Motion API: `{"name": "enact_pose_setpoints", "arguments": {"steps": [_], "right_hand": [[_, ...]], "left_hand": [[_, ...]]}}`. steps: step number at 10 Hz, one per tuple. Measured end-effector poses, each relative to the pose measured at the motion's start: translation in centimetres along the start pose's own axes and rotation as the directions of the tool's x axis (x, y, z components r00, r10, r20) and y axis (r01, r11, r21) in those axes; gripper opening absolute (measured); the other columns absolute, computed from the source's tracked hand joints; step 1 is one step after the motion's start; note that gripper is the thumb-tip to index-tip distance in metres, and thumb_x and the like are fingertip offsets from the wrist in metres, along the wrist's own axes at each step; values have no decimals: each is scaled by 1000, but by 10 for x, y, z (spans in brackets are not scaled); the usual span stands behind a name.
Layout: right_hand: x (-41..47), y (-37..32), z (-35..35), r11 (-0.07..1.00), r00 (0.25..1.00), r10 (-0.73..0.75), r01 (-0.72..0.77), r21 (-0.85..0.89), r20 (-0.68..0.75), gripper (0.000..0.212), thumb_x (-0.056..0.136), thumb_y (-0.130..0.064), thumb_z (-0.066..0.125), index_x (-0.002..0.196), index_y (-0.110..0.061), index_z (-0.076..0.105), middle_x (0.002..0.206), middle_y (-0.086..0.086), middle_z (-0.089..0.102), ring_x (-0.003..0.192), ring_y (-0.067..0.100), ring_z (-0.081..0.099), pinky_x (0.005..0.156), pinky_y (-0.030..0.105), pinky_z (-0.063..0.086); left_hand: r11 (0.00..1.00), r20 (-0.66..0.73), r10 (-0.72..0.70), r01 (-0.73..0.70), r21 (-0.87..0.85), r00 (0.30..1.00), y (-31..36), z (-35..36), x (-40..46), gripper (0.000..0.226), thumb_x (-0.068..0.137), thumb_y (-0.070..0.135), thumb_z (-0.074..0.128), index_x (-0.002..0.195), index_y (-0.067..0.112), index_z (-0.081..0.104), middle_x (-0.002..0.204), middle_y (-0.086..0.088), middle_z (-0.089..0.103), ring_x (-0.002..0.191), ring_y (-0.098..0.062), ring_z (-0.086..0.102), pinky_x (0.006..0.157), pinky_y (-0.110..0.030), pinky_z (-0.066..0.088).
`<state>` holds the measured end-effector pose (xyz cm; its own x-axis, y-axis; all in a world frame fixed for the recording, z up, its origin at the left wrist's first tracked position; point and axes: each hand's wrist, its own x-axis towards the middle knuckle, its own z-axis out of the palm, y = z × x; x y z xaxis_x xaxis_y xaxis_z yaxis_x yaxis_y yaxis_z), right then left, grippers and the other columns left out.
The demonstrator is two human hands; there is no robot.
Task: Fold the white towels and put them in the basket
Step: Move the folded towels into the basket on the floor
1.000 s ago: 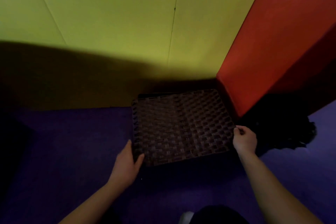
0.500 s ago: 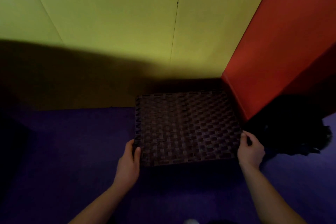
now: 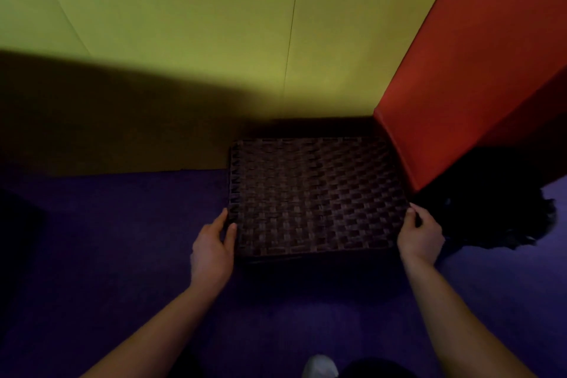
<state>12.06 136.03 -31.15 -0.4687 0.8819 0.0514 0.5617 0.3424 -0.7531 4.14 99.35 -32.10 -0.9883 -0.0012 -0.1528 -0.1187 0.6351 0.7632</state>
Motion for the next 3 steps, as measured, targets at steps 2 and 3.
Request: {"name": "enact_pose_setpoints", "arguments": {"steps": [2,3], "right_hand": [[2,-3,-4,999,1000,-11,12,-47,26,36,104,-35,45,131,-21,64,131,9,65,117,31,60,101,42,48],[-4,-13,-5,985,994,-107,101,-142,-32,41,104,-34,42,138,-16,56,137,13,59,124,33,55,105,47,43]], "left_hand": [[1000,33,5,-5,-2,999,2,1,-1,55,105,34,47,156,20,33,148,-9,50,130,-22,51,108,-40,42],[992,5,117,-117,43,993,9,-7,3,59,103,29,52,157,16,30,150,-11,44,130,-24,49,110,-39,42]]}}
